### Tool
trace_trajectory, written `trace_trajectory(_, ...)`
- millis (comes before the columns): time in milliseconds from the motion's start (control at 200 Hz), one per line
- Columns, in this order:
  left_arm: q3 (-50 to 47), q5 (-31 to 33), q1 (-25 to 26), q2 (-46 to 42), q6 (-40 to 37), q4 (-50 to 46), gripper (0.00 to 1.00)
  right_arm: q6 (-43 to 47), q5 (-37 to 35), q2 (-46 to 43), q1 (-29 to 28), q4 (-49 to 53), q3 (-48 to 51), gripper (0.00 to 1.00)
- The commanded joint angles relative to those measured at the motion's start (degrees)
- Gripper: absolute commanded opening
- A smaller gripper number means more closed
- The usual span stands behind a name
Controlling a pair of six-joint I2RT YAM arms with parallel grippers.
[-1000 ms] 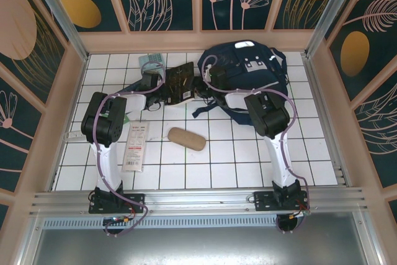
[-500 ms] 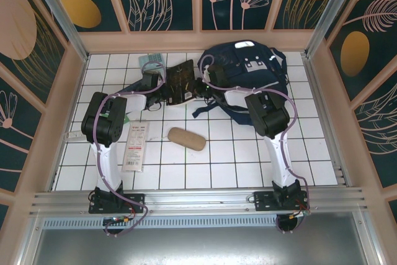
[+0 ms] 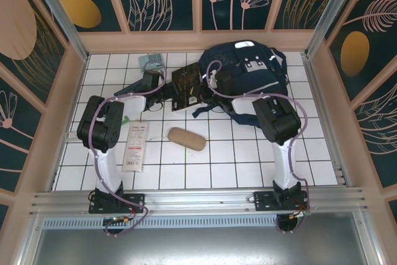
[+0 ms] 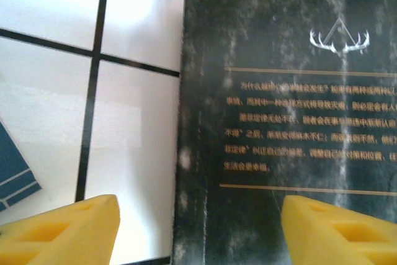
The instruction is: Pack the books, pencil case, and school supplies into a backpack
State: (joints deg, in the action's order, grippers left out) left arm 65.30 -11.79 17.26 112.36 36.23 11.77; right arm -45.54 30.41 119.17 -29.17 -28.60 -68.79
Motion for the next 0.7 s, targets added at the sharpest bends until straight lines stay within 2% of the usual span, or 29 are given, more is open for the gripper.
trace_trajectory(0, -0.9, -0.4, 0.9, -5.5, 0.2, 0.6, 0.75, 1.3, -1.6, -8.9, 0.7, -8.7, 2.5, 0.0)
trace_trajectory(250, 0.4, 0.4, 4.9, -9.5, -2.9, 0.6, 0.75, 2.7, -9.7, -24.4, 3.2, -8.9, 15.7, 0.0)
trace_trajectory(470, 3.9, -0.2, 11.1, -8.1, -7.8, 0.0, 0.7, 5.2, -22.6, -43.4, 6.2, 1.5, 27.0, 0.0)
trace_trajectory(696, 12.6, -0.7, 18.7, -1.6, -13.1, -3.5, 0.61, 7.0, -38.4, -65.5, 9.9, 16.4, 33.6, 0.0)
